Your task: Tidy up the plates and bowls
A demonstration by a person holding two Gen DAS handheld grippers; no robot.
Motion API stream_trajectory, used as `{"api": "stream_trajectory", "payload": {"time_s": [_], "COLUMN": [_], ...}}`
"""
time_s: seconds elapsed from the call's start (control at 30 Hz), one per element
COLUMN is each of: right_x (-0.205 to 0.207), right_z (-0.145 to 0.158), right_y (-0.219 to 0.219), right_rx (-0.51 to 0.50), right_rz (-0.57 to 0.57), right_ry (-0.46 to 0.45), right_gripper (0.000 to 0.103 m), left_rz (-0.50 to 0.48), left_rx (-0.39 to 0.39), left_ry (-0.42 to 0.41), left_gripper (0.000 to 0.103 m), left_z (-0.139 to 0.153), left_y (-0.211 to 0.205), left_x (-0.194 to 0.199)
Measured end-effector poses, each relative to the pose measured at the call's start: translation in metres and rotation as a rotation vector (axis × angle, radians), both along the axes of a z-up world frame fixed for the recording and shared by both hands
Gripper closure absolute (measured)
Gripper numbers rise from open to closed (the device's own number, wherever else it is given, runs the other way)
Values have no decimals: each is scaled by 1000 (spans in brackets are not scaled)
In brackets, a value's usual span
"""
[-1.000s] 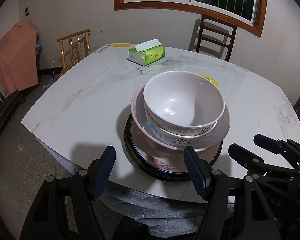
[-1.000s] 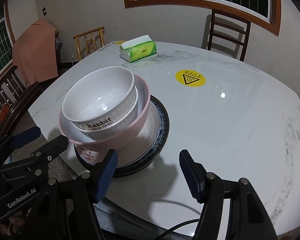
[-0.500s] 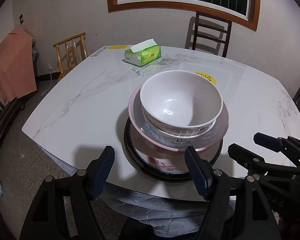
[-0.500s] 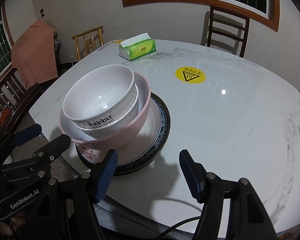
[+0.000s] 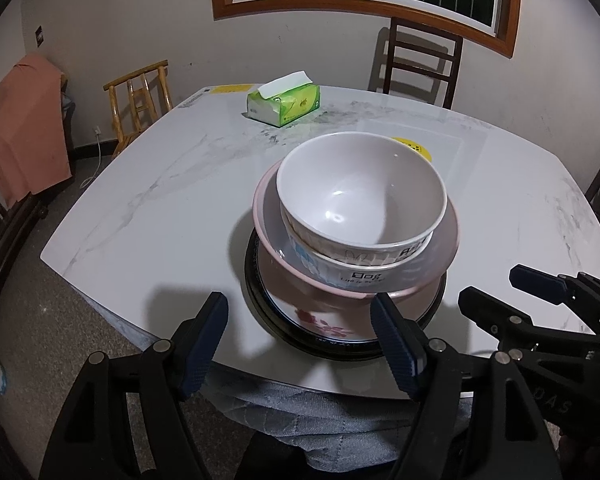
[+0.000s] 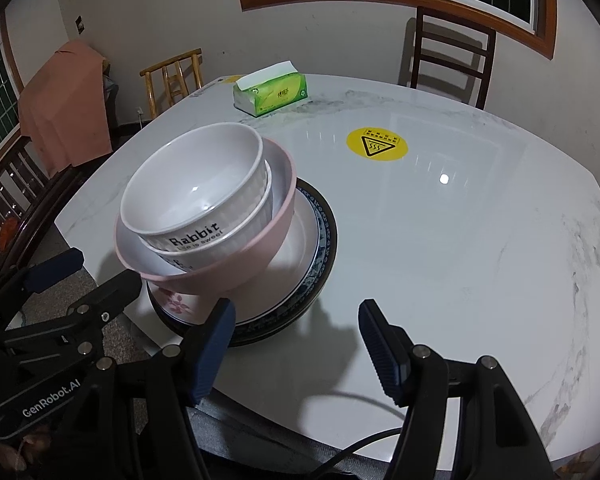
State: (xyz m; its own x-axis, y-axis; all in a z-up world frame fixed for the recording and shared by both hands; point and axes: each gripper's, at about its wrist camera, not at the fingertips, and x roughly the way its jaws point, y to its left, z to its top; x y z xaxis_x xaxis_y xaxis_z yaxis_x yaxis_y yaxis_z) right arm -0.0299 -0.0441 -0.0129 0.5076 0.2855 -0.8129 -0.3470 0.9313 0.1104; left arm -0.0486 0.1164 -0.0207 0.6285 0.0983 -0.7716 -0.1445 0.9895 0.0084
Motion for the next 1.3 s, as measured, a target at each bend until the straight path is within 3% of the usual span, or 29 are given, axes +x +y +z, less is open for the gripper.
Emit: {"api": "stream_trajectory", "payload": {"time_s": [1.3], "right_x": [-1], "right_z": [-13], "right_y": [11], "right_rx": [-25], "right_rz": [26], "right_ry": [43], "right_gripper": [37], "left_rz": [38], "left_rx": [-4], "left_ry": [34], "left_gripper": [30], "left_z": [-4], "left_y": [8], "left_x": [-1]}}
